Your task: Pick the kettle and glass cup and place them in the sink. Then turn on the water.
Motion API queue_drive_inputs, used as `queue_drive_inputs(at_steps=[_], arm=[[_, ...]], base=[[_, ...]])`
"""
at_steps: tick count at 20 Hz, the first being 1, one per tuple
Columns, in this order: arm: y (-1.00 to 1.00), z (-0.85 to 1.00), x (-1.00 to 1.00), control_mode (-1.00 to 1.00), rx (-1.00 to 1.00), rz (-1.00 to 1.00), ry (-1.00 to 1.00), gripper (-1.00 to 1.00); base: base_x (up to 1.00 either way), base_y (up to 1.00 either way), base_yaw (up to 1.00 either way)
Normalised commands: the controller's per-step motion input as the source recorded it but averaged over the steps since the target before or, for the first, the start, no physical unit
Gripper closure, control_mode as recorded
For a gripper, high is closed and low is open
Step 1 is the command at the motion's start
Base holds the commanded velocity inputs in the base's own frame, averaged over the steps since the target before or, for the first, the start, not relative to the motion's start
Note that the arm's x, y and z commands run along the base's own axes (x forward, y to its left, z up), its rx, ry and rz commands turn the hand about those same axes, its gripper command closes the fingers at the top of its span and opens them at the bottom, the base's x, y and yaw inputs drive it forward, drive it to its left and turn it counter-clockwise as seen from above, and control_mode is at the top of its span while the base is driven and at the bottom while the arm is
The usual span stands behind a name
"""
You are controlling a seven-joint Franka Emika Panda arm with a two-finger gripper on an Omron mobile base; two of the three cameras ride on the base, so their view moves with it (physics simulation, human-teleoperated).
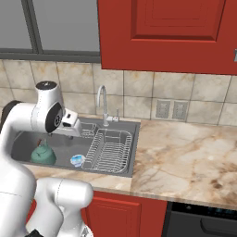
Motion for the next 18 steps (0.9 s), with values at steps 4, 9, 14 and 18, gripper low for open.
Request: queue_drive_inputs(at_steps=[4, 9, 14, 18], arm=[[-0.08, 0.1, -0.16, -1.0, 0.0, 0.0, 0.0, -1.0], [-0.02, 0.02, -0.19, -1.0, 0.0, 0.0, 0.0, -1.0], [-0.06, 0.01, -0.18, -1.0, 0.0, 0.0, 0.0, -1.0], [-0.27, 0.03, -0.35, -1.0, 0.0, 0.0, 0.0, -1.0]], base=[[0.0, 0.0, 0.0], [0.0, 0.0, 0.0], [0.0, 0.0, 0.0], [0.0, 0.0, 0.0]])
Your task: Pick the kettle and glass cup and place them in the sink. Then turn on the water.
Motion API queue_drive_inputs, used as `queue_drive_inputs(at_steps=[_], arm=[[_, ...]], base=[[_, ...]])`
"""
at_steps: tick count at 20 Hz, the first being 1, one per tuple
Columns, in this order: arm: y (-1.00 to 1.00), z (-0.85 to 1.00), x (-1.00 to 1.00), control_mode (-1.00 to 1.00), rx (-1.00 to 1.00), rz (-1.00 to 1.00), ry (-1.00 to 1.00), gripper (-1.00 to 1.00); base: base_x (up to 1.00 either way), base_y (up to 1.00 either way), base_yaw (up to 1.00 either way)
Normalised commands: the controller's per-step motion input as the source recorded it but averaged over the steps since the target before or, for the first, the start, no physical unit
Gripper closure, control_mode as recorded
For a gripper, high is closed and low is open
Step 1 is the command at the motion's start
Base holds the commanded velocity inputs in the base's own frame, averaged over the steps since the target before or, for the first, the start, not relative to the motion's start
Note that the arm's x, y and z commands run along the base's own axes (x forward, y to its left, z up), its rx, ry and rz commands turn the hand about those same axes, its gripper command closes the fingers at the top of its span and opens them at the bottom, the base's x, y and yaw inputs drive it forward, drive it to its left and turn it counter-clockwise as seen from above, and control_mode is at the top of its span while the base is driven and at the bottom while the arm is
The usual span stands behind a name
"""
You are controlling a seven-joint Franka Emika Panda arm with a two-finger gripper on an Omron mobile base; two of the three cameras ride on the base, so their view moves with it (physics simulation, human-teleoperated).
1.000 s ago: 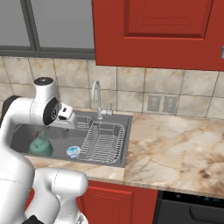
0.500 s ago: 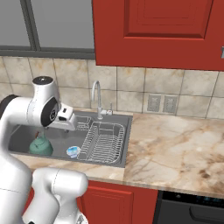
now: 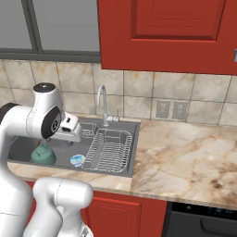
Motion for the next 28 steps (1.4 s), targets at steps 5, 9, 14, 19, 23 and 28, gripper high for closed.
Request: queue_drive_inputs(at_steps=[5, 9, 14, 19, 23, 28], arm=[[-0.34, 0.04, -0.25, -1.0, 0.0, 0.0, 0.0, -1.0], [-0.34, 0.04, -0.22, -1.0, 0.0, 0.0, 0.0, -1.0], [-0.19, 0.0, -0.08, -1.0, 0.0, 0.0, 0.0, -1.0], [-0.03, 0.0, 0.0, 1.0, 0.0, 0.0, 0.0, -1.0], [0.0, 0.0, 0.0, 1.0, 0.0, 0.0, 0.0, -1.0], [0.0, 0.0, 0.0, 1.0, 0.0, 0.0, 0.0, -1.0]], base=[[0.0, 0.0, 0.0], [0.0, 0.0, 0.0], [0.0, 0.0, 0.0], [-0.07, -0.02, -0.01], [-0.52, -0.35, -0.1], [-0.61, -0.43, -0.24]])
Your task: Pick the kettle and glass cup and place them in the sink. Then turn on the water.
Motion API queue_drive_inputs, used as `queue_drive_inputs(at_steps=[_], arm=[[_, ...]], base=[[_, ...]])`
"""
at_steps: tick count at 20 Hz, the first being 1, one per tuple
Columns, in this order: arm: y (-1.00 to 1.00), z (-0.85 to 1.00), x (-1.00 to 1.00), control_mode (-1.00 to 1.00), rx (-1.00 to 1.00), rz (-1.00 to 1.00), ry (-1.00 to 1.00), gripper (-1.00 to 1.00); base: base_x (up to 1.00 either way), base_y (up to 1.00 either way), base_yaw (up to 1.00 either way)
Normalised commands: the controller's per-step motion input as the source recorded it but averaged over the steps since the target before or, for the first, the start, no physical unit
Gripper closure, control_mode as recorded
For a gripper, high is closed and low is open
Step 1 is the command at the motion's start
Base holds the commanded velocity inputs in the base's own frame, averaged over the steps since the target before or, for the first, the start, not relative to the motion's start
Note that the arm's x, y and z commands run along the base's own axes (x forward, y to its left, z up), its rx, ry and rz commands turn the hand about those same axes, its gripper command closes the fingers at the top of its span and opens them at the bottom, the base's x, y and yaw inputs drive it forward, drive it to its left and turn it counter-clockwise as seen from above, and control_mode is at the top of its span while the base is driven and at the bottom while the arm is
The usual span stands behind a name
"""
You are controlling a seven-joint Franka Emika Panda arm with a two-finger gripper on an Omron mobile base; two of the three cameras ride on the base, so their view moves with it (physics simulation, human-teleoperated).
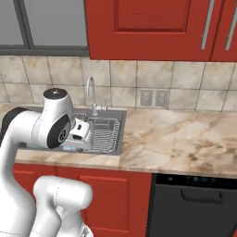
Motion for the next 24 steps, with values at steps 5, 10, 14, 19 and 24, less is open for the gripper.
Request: queue_drive_inputs(at_steps=[5, 10, 14, 19, 24], arm=[[0.0, 0.0, 0.0, 1.0, 0.0, 0.0, 0.0, -1.0], [0.0, 0.0, 0.0, 1.0, 0.0, 0.0, 0.0, -1.0], [0.0, 0.0, 0.0, 1.0, 0.0, 0.0, 0.0, -1.0], [0.0, 0.0, 0.0, 1.0, 0.0, 0.0, 0.0, -1.0], [0.0, 0.0, 0.0, 1.0, 0.0, 0.0, 0.0, -1.0]], base=[[-0.39, -0.29, -0.33], [-0.29, -0.24, -0.42], [-0.22, -0.23, -0.46], [-0.18, -0.18, -0.5], [-0.18, -0.31, -0.53]])
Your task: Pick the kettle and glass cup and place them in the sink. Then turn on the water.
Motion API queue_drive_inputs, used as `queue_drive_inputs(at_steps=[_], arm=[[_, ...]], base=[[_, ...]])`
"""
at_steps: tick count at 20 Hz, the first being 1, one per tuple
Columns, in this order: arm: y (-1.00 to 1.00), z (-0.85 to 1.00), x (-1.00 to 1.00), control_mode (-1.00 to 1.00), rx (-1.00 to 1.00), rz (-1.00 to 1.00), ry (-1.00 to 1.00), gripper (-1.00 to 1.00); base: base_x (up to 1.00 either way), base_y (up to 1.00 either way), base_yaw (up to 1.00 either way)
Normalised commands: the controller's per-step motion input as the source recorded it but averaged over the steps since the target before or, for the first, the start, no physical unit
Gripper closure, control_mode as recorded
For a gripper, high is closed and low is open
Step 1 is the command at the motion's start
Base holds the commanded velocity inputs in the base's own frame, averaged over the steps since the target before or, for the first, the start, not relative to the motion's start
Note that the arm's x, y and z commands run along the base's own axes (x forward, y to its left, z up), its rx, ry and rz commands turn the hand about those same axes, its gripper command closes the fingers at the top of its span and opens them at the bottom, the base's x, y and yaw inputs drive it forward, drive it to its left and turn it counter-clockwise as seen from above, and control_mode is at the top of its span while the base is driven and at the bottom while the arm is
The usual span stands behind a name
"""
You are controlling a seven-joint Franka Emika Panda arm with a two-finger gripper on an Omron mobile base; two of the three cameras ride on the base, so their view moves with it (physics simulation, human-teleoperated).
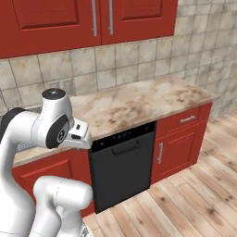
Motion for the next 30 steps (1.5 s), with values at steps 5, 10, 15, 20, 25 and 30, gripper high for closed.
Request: queue_drive_inputs(at_steps=[5, 10, 15, 20, 25, 30], arm=[[0.0, 0.0, 0.0, 1.0, 0.0, 0.0, 0.0, -1.0], [0.0, 0.0, 0.0, 1.0, 0.0, 0.0, 0.0, -1.0], [0.0, 0.0, 0.0, 1.0, 0.0, 0.0, 0.0, -1.0], [0.0, 0.0, 0.0, 1.0, 0.0, 0.0, 0.0, -1.0], [0.0, 0.0, 0.0, 1.0, 0.0, 0.0, 0.0, -1.0], [0.0, 0.0, 0.0, 1.0, 0.0, 0.0, 0.0, -1.0]], base=[[-0.21, -0.33, -0.58], [-0.25, -0.24, -0.6], [-0.33, -0.21, -0.57], [-0.31, -0.26, -0.55], [-0.12, -0.27, -0.46], [-0.06, -0.38, -0.38]])
